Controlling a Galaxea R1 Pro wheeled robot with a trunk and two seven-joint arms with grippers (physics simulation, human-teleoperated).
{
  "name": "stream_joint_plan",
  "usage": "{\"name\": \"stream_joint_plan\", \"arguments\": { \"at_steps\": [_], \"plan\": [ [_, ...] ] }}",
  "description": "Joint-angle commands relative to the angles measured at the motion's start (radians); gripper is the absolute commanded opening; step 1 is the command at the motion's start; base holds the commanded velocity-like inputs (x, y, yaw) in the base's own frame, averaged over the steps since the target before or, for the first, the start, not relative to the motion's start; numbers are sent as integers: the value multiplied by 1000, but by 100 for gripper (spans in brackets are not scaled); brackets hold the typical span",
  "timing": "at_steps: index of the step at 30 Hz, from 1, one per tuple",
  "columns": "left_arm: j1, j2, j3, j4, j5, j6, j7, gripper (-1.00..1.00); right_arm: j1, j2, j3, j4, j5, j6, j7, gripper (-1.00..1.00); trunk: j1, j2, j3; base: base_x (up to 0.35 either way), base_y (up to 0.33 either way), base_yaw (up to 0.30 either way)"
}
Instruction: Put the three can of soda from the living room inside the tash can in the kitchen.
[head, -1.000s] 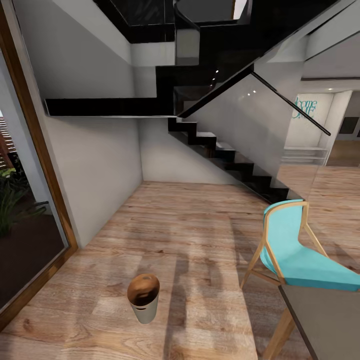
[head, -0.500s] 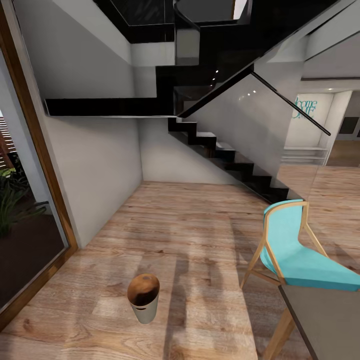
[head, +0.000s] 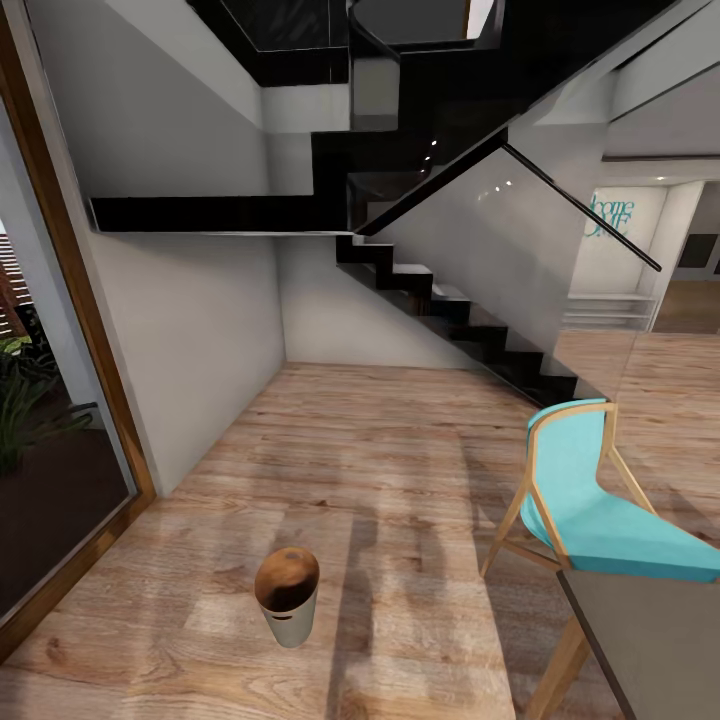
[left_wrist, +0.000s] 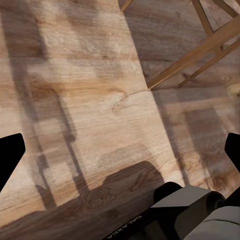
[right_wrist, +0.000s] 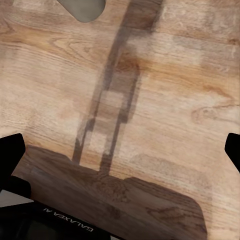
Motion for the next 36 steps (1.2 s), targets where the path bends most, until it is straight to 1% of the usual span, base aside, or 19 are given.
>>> {"name": "stream_joint_plan", "arguments": {
  "at_steps": [1, 13, 21, 31, 36],
  "plan": [
    [0, 0, 0, 0, 0, 0, 0, 100, 0, 0, 0, 0, 0, 0, 0, 100, 0, 0, 0, 0, 0, 0],
    [0, 0, 0, -1, 0, 0, 0, 100, 0, 0, 0, 1, 0, 0, -1, 100, 0, 0, 0, 89, 0, 0],
    [0, 0, 0, -2, 1, 0, 0, 100, 0, 0, 0, 2, 0, 0, -1, 100, 0, 0, 0, 231, 0, 0],
    [0, 0, 0, -2, 2, 0, 0, 100, 0, 0, 0, 2, 0, 0, -2, 100, 0, 0, 0, 36, 0, 0],
    [0, 0, 0, -4, 2, 0, -1, 100, 0, 0, 0, 2, 0, 0, -2, 100, 0, 0, 0, 195, 15, 0]
  ]
}}
